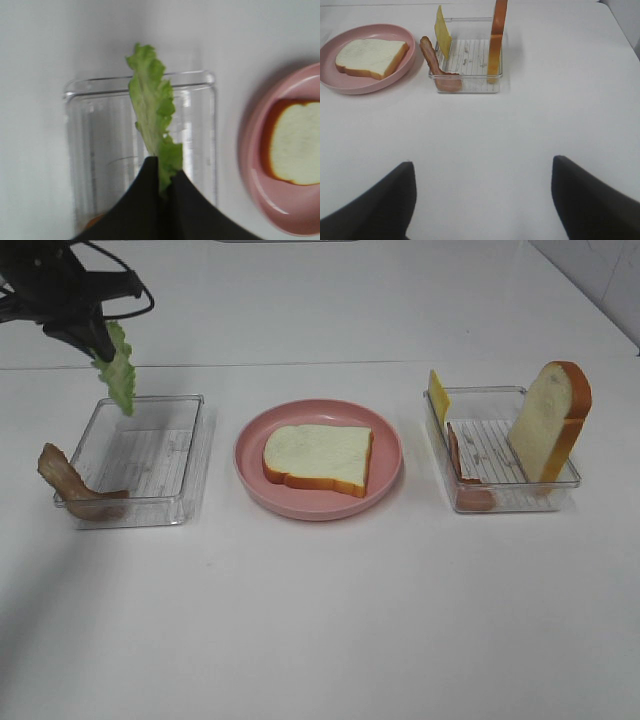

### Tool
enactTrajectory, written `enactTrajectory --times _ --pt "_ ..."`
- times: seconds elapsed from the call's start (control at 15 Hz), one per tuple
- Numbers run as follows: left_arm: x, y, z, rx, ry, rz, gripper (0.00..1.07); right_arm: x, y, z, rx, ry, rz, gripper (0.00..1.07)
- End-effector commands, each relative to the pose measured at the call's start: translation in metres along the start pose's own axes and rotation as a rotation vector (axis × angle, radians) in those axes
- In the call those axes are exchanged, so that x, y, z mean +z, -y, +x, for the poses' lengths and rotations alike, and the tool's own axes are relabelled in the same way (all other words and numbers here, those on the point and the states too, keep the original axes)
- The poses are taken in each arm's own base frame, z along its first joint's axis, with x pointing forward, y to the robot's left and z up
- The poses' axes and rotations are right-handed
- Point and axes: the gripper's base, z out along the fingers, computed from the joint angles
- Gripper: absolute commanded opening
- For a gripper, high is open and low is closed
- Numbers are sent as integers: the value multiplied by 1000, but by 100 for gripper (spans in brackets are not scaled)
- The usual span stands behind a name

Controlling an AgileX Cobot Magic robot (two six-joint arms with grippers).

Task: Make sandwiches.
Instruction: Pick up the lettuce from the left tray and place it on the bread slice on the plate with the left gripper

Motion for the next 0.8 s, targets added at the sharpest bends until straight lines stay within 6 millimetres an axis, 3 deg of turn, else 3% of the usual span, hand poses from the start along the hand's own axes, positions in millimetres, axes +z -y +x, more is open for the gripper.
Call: enactTrajectory --times 0.07,0.27,0.33,0.6,0.67,0.73,0.8 --pt "-11 24 -5 -12 41 193 0 -2 -1 0 -3 23 4 73" --pt "-11 66 -3 21 81 413 0 -2 -1 0 -2 23 2 73" --pt "-10 74 -3 32 89 436 0 -2 -1 0 -2 23 2 73" --pt "-2 136 13 108 128 510 0 -2 -1 0 -1 24 0 73" --pt "3 149 18 122 127 520 0 -2 -1 0 -1 24 0 73" --pt "22 172 31 136 92 547 0 -2 -1 0 -1 24 0 73" --pt "35 178 36 131 62 555 0 -2 -1 0 -1 24 0 73"
